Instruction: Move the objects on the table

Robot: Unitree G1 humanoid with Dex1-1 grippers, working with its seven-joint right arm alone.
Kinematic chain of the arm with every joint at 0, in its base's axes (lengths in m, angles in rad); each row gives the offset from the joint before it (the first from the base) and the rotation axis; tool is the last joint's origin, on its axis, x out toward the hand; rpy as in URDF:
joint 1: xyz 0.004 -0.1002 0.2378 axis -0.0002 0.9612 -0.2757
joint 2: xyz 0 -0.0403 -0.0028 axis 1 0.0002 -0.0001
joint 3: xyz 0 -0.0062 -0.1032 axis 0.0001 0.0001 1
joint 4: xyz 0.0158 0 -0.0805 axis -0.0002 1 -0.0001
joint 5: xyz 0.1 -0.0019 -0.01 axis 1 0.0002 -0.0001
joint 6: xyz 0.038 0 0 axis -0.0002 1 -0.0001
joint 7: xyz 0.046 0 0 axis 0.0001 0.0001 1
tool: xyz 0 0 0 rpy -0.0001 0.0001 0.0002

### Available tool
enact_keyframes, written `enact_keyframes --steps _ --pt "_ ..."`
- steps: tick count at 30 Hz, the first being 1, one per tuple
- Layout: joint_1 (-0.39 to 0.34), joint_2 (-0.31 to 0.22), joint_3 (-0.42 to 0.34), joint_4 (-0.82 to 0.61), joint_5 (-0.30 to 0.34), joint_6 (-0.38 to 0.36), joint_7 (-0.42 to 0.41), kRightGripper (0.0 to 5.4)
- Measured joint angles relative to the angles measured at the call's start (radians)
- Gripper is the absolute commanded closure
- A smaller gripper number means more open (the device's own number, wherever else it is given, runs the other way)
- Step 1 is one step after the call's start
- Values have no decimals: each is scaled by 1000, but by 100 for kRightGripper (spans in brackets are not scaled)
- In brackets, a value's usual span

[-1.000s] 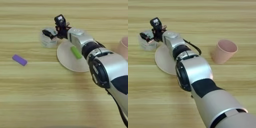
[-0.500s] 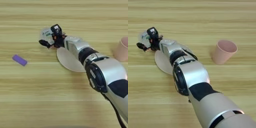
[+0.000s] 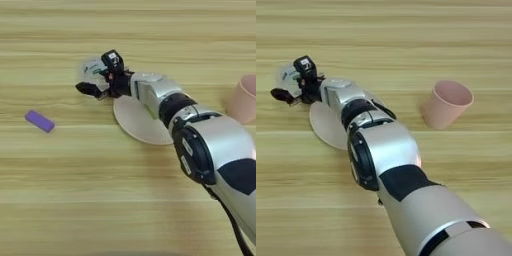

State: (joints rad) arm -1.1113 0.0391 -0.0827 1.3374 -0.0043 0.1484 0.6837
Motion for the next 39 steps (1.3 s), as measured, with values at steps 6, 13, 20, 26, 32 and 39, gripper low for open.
enact_keyframes --steps 6,13,20,26,32,39 --pt "0 0 5 -41 11 81 82 4" --pt "1 -1 7 -86 34 175 146 4" --pt "25 -3 32 -178 46 282 205 4" --pt "66 -9 60 -269 46 339 223 4" --pt "127 -32 111 -407 49 415 251 4" --pt "182 -48 146 -520 65 476 262 4"
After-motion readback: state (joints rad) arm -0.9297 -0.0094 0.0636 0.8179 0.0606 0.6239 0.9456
